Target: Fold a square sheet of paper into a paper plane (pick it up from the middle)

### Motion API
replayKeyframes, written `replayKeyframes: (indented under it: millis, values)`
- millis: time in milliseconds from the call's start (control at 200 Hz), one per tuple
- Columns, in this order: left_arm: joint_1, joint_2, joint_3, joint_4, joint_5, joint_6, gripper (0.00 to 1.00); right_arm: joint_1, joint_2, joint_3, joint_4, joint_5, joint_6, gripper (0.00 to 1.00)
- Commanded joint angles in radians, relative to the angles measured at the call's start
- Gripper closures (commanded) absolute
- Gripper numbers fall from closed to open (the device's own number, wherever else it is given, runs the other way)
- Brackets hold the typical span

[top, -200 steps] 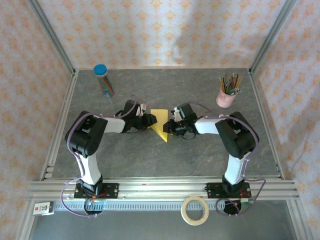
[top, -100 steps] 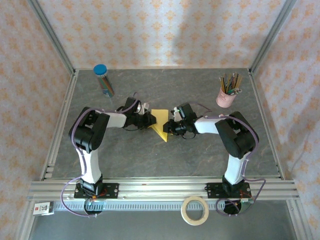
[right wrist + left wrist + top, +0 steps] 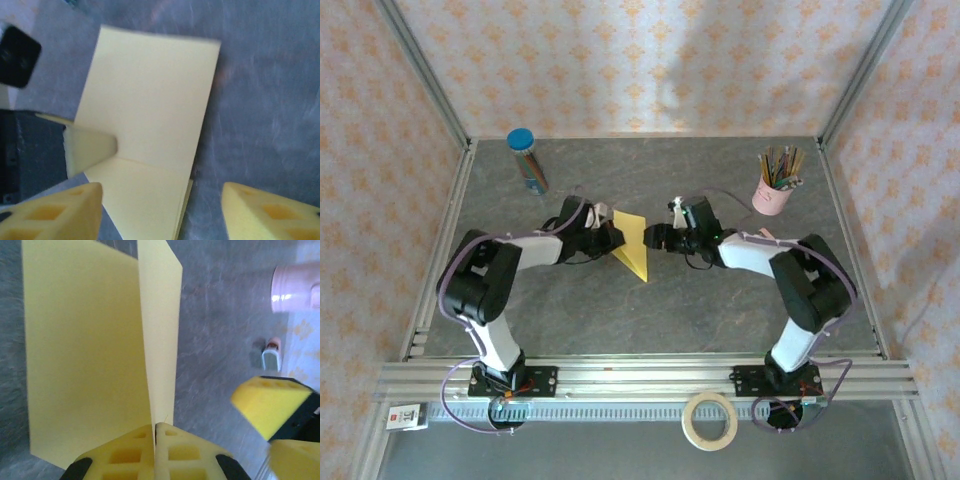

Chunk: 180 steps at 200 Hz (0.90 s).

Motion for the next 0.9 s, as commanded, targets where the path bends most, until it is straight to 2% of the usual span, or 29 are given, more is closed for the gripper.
replayKeyframes:
  millis: [0, 80, 155, 340, 505, 641, 896]
  values:
    - [-0.016, -0.071, -0.053, 0.063, -0.144, -0.112, 1.00, -0.001, -0.059, -0.033, 0.112, 0.120, -0.094, 0.30]
    - [-0.032, -0.109, -0.083, 0.062, -0.225, -0.176, 1.00, 0.003, -0.076, -0.050, 0.157, 0.132, -0.137, 0.30]
    - [-0.048, -0.127, -0.099, 0.052, -0.285, -0.232, 1.00, 0.018, -0.087, -0.080, 0.201, 0.142, -0.194, 0.33]
    - [-0.103, -0.125, -0.104, 0.051, -0.374, -0.347, 1.00, 0.098, -0.120, -0.162, 0.257, 0.211, -0.363, 0.37]
    - [-0.129, -0.092, -0.094, 0.067, -0.386, -0.409, 1.00, 0.162, -0.087, -0.172, 0.238, 0.223, -0.467, 0.47]
    - [-0.142, -0.074, -0.076, 0.050, -0.391, -0.423, 1.00, 0.209, -0.050, -0.169, 0.230, 0.281, -0.524, 0.57]
    - [-0.150, -0.071, -0.056, 0.021, -0.388, -0.420, 1.00, 0.258, 0.000, -0.155, 0.241, 0.328, -0.558, 0.58]
